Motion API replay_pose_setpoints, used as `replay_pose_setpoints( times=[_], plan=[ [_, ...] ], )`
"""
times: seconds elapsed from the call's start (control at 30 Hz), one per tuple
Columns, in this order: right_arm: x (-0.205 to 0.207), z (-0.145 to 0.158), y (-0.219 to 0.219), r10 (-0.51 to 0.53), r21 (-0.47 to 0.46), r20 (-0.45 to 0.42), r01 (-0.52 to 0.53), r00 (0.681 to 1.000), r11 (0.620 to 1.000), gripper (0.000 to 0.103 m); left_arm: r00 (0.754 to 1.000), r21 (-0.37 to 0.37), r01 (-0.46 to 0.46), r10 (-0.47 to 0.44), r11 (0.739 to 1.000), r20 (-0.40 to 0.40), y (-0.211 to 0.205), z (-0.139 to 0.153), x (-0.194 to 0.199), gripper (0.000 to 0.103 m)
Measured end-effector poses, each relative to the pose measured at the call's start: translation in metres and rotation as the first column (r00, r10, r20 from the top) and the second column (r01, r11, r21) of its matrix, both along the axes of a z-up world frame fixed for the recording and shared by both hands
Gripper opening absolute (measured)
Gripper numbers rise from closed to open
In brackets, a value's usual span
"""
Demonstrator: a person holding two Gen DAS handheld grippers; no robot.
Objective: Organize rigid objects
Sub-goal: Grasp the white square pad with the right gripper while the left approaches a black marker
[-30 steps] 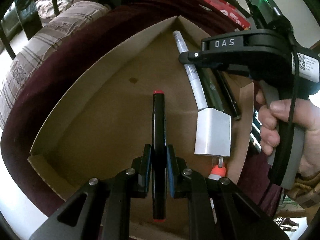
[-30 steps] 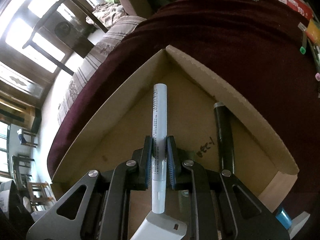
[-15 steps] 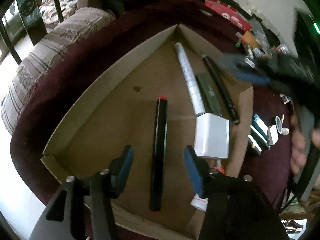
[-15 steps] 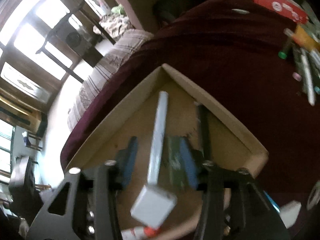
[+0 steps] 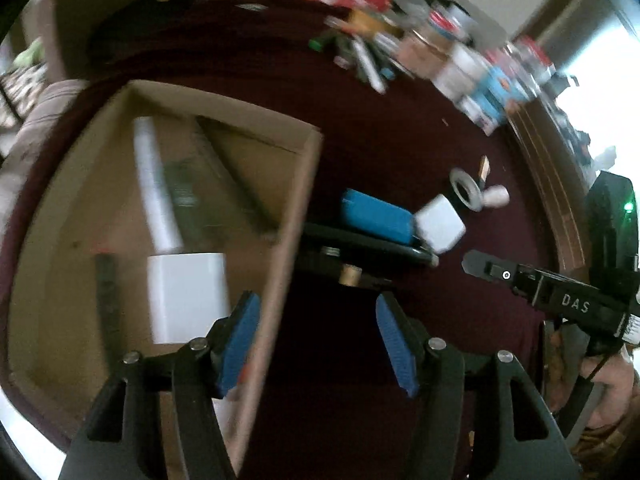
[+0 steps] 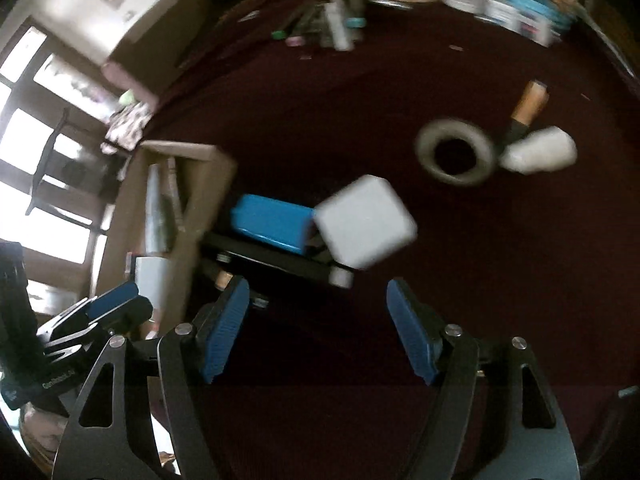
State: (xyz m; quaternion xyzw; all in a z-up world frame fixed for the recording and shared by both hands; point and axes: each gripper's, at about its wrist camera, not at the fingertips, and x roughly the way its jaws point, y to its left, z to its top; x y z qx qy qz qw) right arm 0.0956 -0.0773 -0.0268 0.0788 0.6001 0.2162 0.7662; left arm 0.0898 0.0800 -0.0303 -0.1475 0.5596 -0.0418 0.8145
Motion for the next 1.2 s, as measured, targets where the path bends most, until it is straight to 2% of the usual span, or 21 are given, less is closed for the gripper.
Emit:
replay_pose_setpoints(
  times=[0.07,0.2,0.37,0.47,0.53,0.63,0.73,0.9,1.07,1.13,1.2],
  plan=[
    [-0.003,-0.001,-0.017,-0.029,-0.006,-0.005,0.029,1.000,1.000,0.072,0.999,-0.012,0.021,-0.021,1.000,-0.024,-0.010,-0.008,0.007,0.061],
    [-0.008,0.000,-0.034,-0.048,-0.003,-0.004,0.048,0.999,0.999,0.072,0.994,-0.012,-0.042,0.040,0.999,-0.103,-0.020,-0.027,0.024,0.060],
    [-0.013,0.003,-0.040,-0.022,-0.007,0.012,0.022,1.000,1.000,0.072,0.988,0.092,-0.081,0.093,0.992,-0.126,-0.035,-0.036,0.040,0.060],
    [-0.013,0.005,-0.044,-0.004,-0.010,0.016,0.004,1.000,1.000,0.072,0.982,0.103,-0.099,0.114,0.990,-0.151,-0.039,-0.047,0.043,0.049],
    [-0.012,0.005,-0.045,0.007,-0.015,0.016,-0.007,1.000,1.000,0.072,0.982,0.141,-0.112,0.131,0.984,-0.133,-0.040,-0.046,0.042,0.029],
    [-0.007,0.006,-0.049,0.027,-0.037,0.025,-0.026,0.999,0.999,0.072,0.985,0.108,-0.105,0.118,0.989,-0.124,-0.040,-0.046,0.037,0.021],
    [0.003,0.007,-0.048,0.055,-0.057,0.036,-0.052,0.998,0.997,0.072,0.989,0.066,-0.081,0.089,0.994,-0.121,-0.040,-0.046,0.021,0.017],
    [0.021,0.002,-0.019,0.188,-0.093,0.053,-0.183,0.981,0.979,0.072,0.991,-0.044,0.001,-0.007,0.999,-0.132,-0.047,-0.050,-0.015,0.016],
    [0.044,-0.012,0.017,0.259,-0.116,0.033,-0.254,0.965,0.960,0.072,0.992,-0.055,0.005,-0.012,0.998,-0.122,-0.050,-0.048,-0.040,0.016],
    [0.052,-0.021,0.029,0.277,-0.128,0.013,-0.273,0.961,0.953,0.067,0.993,-0.061,-0.012,0.005,0.998,-0.122,-0.049,-0.047,-0.040,0.016],
    [0.056,-0.030,0.036,0.289,-0.168,-0.004,-0.285,0.957,0.944,0.054,0.993,-0.061,-0.020,0.012,0.998,-0.119,-0.048,-0.047,-0.043,0.016]
  ],
)
